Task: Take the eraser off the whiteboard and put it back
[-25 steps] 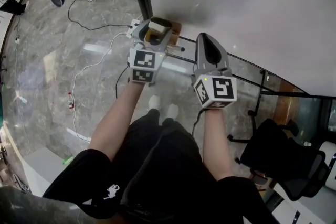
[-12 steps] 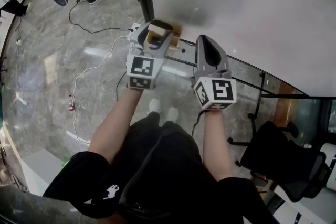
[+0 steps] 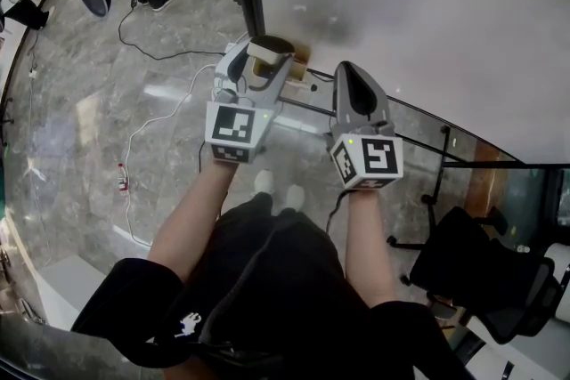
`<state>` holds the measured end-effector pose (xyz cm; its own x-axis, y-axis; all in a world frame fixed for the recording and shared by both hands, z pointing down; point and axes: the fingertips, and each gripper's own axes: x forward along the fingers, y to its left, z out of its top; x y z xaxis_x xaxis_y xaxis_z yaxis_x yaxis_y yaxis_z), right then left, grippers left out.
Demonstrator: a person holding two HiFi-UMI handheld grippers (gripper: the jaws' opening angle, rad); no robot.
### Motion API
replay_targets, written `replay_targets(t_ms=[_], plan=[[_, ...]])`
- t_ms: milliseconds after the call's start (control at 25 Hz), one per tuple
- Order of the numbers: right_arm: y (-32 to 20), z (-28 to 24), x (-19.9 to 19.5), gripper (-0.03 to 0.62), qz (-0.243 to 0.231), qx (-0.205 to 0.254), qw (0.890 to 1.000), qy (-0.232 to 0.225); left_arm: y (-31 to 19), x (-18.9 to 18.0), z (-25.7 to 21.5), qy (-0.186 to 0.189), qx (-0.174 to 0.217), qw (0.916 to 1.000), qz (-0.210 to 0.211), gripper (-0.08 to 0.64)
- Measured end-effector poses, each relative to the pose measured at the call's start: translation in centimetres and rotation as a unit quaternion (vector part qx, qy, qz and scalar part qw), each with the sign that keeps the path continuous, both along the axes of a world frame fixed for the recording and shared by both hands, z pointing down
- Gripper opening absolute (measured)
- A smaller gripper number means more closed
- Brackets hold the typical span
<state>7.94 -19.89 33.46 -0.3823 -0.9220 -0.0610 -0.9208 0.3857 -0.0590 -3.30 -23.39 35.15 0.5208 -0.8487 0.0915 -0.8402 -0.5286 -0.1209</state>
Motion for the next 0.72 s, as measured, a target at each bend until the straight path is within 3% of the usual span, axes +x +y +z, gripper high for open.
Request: replay_targets(t_ms=[160,440,720], plan=[[0.6,-0.7,0.0,0.009,0.0,0.006,1.0,0.0,0.6,-0.6,-0.7,-0.006,0.018,0.9998,-0.002,0.279],[1.4,-1.3,0.1,0.009,0.001,0.01,1.0,0.001,1.9,-0.9,-2.7,0.035,0.024,0.9991,0.0,0.279],[2.2,-2.0,-0.2,0.009,-0.002,0.016,1.0,0.003,3.4,-1.5,-3.4,0.024,0.033,0.9991,0.013,0.279]])
